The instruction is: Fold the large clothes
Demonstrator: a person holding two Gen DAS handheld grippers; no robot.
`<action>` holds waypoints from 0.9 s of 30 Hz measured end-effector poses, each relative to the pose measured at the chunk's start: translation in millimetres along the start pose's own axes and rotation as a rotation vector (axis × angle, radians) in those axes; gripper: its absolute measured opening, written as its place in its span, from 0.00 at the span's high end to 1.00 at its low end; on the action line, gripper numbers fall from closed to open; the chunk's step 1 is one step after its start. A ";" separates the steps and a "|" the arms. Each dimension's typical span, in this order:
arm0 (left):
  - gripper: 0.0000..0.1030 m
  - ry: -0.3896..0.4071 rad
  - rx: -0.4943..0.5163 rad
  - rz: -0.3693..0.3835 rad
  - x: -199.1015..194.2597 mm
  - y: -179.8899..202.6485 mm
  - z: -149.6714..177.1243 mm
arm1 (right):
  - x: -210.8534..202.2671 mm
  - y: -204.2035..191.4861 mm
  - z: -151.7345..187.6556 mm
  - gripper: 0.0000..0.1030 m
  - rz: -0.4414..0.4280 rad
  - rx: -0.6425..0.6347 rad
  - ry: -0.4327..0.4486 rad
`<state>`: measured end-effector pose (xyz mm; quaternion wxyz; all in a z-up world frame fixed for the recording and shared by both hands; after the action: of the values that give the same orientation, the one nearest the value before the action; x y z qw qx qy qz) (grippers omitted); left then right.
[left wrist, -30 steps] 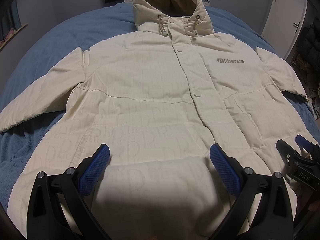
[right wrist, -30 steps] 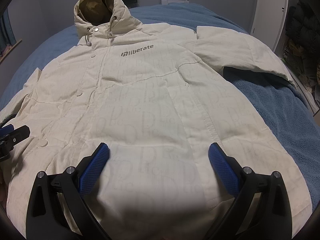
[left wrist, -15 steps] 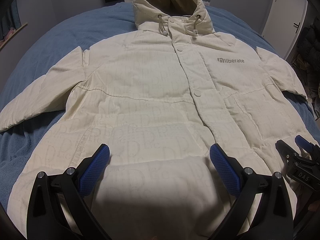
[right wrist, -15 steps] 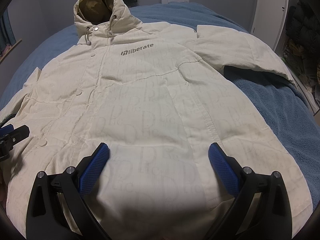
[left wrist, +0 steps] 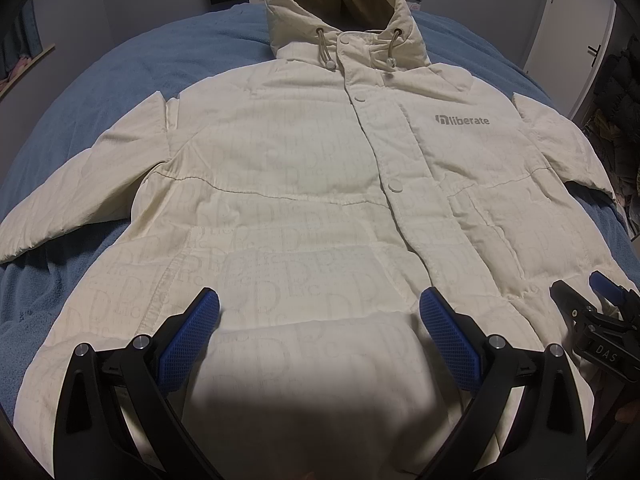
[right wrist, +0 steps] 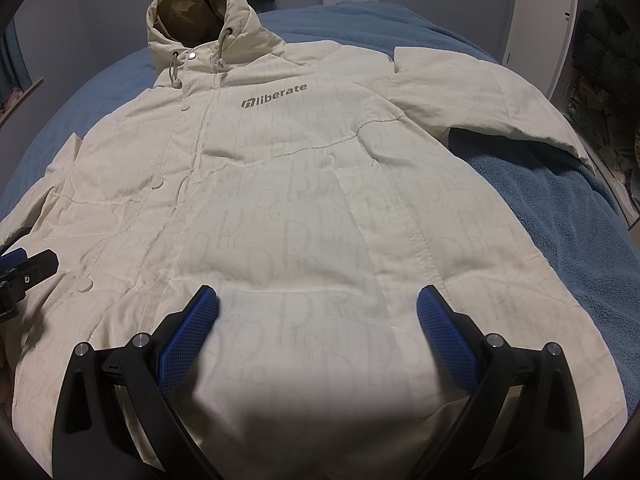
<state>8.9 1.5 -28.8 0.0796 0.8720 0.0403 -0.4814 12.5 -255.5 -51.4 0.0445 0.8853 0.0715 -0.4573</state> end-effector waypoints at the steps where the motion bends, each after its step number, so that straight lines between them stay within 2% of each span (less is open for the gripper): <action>1: 0.06 0.000 0.000 0.000 0.0 0.0 0.1 | 0.0 0.0 0.1 0.06 0.000 0.000 0.000; 11: 0.06 -0.003 -0.001 0.002 -0.1 0.0 -0.2 | 1.7 0.0 -0.2 0.06 -0.001 0.001 -0.009; 16: 0.06 0.004 -0.022 0.026 -4.3 -3.1 0.0 | -7.0 3.4 -5.7 0.06 -0.011 -0.008 -0.028; 18: 0.06 0.011 -0.036 0.031 -13.0 -4.8 -4.9 | -25.3 11.0 -16.5 0.06 0.002 -0.011 0.025; 20: 0.06 0.014 -0.051 0.021 -30.6 -7.2 -19.8 | -51.0 28.8 -35.1 0.06 0.024 0.007 0.116; 22: 0.06 0.015 -0.067 0.068 -50.3 -8.1 -43.1 | -75.0 53.4 -53.0 0.06 0.100 0.025 0.231; 23: 0.06 0.037 -0.067 0.098 -63.1 -7.4 -56.8 | -82.9 69.4 -63.2 0.06 0.136 0.035 0.268; 24: 0.06 0.077 -0.051 0.111 -76.4 -5.0 -71.0 | -83.7 83.1 -70.9 0.06 0.152 0.055 0.267; 27: 0.06 0.213 0.057 0.113 -101.4 7.7 -104.9 | -62.3 133.8 -87.4 0.06 0.146 0.153 0.170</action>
<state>43.3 13.2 112.7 0.0769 0.9209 -0.0142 -0.3818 69.5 -380.1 51.8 0.0039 0.9246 -0.0248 -0.3801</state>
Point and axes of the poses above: each gripper's, at about its wrist camera, not at the fingertips, and x roughly the way its jaws point, y to its right, z to its underside, the point moved 2 cm from there along x, roughly the way its jaws point, and after that the axes turned 10 degrees about -x, right-handed, at the moved point
